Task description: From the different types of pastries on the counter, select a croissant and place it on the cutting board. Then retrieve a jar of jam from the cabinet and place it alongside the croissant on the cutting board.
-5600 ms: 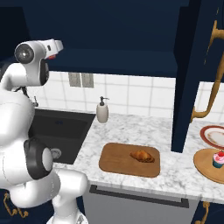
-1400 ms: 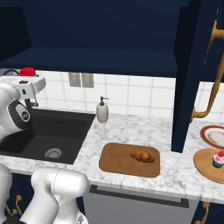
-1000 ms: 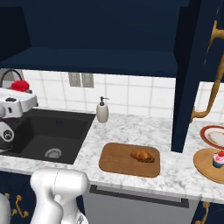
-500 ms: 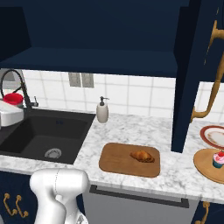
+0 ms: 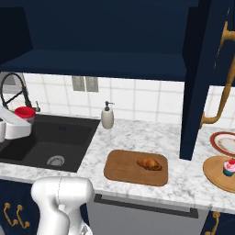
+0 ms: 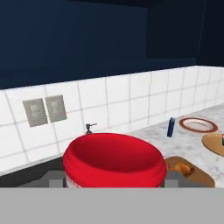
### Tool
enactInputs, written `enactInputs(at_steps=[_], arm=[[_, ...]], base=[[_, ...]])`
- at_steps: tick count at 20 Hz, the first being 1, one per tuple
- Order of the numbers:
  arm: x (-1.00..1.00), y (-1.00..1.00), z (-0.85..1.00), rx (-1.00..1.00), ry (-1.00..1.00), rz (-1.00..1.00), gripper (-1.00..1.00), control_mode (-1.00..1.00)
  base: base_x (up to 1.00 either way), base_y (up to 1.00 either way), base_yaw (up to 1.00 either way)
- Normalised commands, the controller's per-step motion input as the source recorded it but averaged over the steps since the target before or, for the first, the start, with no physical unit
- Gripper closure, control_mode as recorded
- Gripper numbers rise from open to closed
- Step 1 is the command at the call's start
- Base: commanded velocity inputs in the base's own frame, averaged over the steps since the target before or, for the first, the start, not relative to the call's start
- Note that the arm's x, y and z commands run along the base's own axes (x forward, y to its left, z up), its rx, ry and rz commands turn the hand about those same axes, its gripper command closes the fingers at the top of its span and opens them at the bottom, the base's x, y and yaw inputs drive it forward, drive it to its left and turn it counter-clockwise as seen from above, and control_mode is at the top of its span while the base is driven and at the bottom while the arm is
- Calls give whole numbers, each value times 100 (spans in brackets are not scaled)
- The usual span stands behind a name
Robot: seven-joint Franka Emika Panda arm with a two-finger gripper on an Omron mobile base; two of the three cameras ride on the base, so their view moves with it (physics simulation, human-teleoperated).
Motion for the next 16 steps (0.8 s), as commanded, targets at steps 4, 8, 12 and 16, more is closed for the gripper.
enactInputs(at_steps=[4,8,12,16], arm=[[3,-62,-51,0,-9,0,100,-100],[0,-59,-75,0,-16,0,100,-100],[6,-62,-94,0,-27,0,100,-100],[15,-72,-98,0,-28,0,100,-100]], base=[[0,0,0],[0,0,0],[0,0,0],[0,0,0]])
